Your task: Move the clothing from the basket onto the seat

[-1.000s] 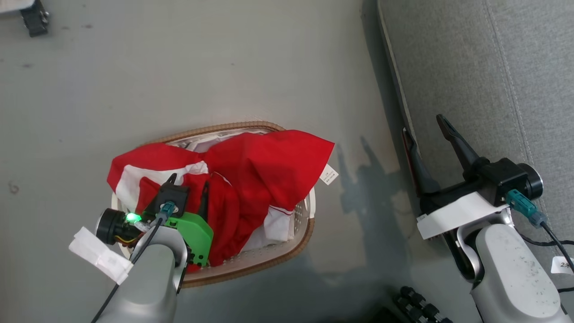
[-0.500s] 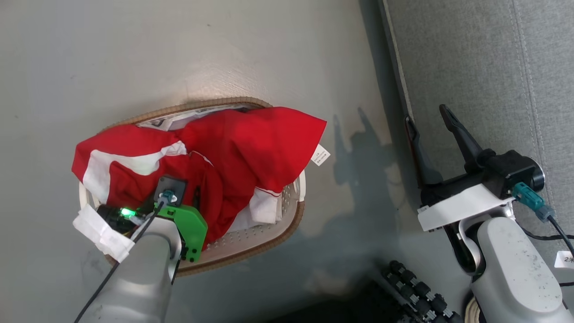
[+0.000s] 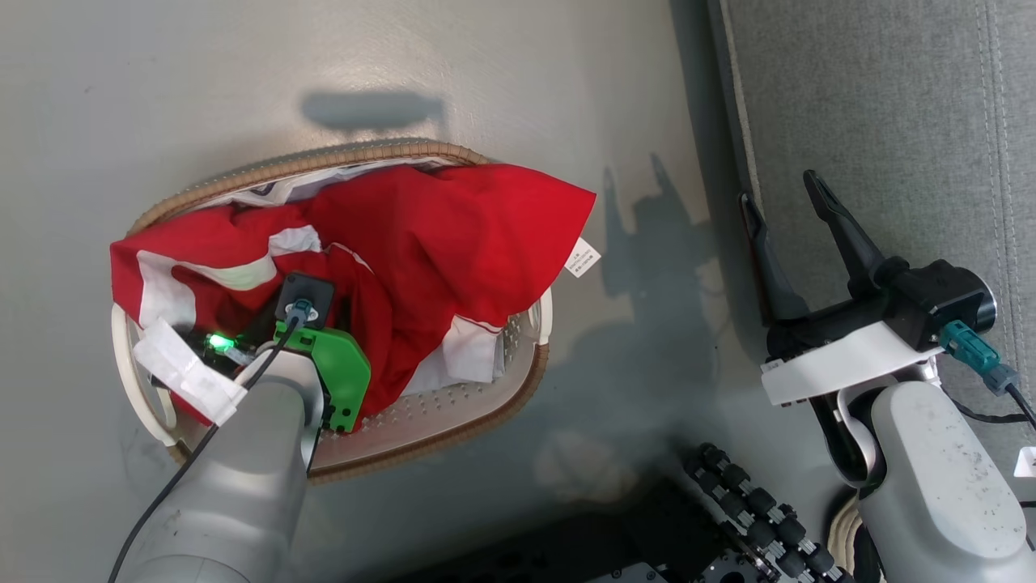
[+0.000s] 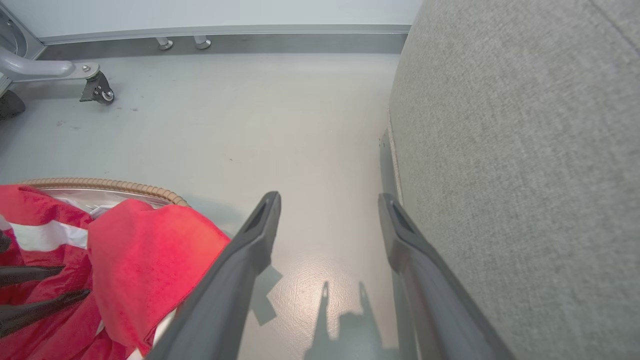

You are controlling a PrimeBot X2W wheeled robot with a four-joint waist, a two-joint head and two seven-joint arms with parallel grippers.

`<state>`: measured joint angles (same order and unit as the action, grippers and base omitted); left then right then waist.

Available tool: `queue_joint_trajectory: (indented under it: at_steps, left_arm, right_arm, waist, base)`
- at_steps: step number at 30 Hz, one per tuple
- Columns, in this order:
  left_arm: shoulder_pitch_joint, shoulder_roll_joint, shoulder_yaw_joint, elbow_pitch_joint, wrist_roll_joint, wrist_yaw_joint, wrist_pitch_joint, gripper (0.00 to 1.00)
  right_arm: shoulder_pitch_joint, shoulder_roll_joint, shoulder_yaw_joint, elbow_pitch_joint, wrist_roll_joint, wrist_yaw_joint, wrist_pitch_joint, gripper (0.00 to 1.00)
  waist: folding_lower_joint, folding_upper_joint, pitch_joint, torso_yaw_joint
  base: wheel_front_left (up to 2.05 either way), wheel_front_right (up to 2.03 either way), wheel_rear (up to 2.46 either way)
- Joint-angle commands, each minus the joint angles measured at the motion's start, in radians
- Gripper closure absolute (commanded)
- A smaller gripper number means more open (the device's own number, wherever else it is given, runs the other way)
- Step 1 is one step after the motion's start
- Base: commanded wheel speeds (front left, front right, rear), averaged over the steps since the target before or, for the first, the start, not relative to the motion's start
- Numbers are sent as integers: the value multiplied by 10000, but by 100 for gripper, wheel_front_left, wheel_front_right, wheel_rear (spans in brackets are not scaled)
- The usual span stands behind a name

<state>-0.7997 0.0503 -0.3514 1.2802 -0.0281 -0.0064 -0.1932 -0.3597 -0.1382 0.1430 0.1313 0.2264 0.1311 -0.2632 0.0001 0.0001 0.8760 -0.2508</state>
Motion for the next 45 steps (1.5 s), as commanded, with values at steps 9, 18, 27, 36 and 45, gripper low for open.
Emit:
queue_joint_trajectory:
  at_steps: [9,18,27,36,45]
  left_arm:
    - [-433,99,-92,78,-96,135,6,0]
    - [-222,119,-90,93,-402,-79,-65,75]
    - [178,55,-171,96,-685,-348,-470,100]
    - [1089,11,-329,-112,-1136,-611,-707,100]
    - [2555,11,-1054,-1723,-1993,-856,-711,100]
  right_arm:
    - [-23,10,52,14,-52,-6,-23,0]
    - [-50,34,158,143,-72,-6,-23,0]
    - [63,87,272,417,49,-6,-21,0]
    - [216,66,436,801,178,-7,-23,0]
    - [696,-17,375,1062,197,-7,-23,0]
  waist:
    - [-1,-1,262,105]
    - [-1,-1,18,83]
    - [-1,-1,-878,136]
    - [-1,-1,-2351,306]
    - [-1,-1,-4142,768]
  base:
    - [0,0,0]
    - [0,0,0]
    - [0,0,0]
    - [0,0,0]
    - [0,0,0]
